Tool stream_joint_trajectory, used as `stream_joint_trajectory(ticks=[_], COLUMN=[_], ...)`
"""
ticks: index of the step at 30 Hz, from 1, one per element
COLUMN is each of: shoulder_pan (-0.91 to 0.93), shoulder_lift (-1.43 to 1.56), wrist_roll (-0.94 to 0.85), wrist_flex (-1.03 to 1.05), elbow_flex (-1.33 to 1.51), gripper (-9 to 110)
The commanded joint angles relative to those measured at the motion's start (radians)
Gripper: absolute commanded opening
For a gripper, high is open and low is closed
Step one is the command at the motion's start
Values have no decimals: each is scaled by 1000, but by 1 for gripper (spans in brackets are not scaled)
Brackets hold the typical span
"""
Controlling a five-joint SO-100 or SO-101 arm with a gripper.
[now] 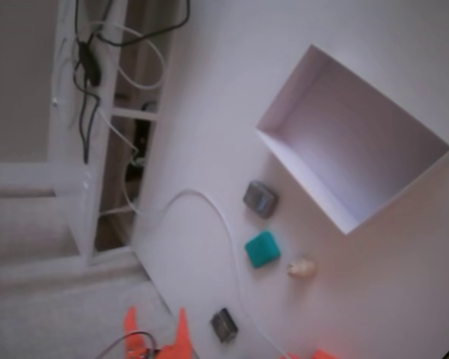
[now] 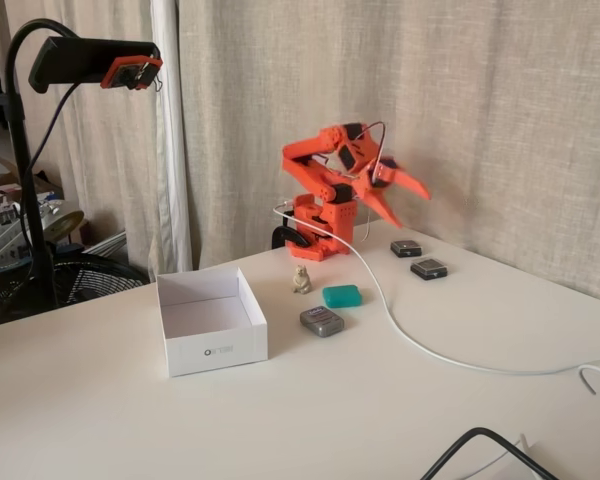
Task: Grasp the green cube and put it in the bin.
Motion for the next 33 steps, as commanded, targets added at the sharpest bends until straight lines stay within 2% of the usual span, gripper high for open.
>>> stream_joint_trajectory(ticks=[1,11,15,20,29,33], shoulder_pan=[12,11,31,103,160,166], shoulder_lift=[-124,-410,-522,-549,-638,-670], wrist_roll=[-2,8,2,-2,-137,-127], wrist_flex=[58,382,594,589,295,281], elbow_flex=[-210,-861,-1101,-936,-469,-368], gripper=[34,35,34,35,34,35])
